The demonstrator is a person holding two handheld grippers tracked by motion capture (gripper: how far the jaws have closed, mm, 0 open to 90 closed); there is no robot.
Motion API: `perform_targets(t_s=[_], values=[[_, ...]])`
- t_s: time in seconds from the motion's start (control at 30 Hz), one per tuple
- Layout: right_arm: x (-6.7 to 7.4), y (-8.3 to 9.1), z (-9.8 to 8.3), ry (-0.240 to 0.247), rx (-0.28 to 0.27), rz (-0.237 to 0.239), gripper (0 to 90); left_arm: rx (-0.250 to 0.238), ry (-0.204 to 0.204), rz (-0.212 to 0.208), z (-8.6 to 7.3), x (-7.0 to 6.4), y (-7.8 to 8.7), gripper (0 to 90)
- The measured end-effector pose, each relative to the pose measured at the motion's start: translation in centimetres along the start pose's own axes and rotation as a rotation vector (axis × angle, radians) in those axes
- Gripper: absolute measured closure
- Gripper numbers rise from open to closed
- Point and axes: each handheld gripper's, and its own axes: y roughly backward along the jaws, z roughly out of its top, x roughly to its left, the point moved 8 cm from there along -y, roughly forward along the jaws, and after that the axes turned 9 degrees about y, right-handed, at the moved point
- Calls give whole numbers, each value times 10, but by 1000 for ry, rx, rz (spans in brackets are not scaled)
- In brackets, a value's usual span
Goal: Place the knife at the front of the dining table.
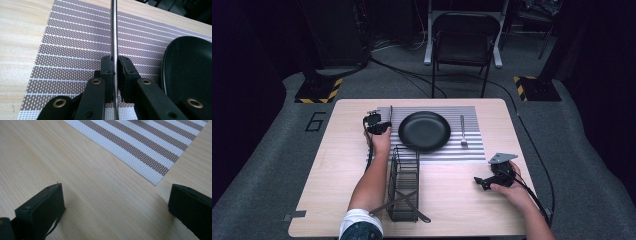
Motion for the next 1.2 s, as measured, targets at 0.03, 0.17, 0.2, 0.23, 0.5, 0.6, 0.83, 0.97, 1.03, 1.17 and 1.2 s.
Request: perform_targets(t_s=[0.03,0.17,0.2,0.23,0.5,0.6,0.83,0.97,1.03,1.17,1.2], values=[[0,0,0,0,0,0,0,-2,-6,1,0,0,0,825],[0,0,0,0,0,0,0,6,-46,26,-1,2,-3,824],[0,0,0,0,0,0,0,11,-48,32,-3,2,-4,824],[0,0,0,0,0,0,0,11,-48,32,-3,2,-4,824],[0,0,0,0,0,0,0,10,-39,21,-3,4,-3,819],[0,0,0,0,0,0,0,11,-38,13,-3,5,-3,818],[0,0,0,0,0,0,0,11,-26,7,-2,6,-2,810],[0,0,0,0,0,0,0,10,-28,8,-2,8,-2,803],[0,0,0,0,0,0,0,11,-30,6,-2,8,-2,799],[0,0,0,0,0,0,0,9,-23,6,0,10,-1,781],[0,0,0,0,0,0,0,5,-26,5,0,10,-1,774]])
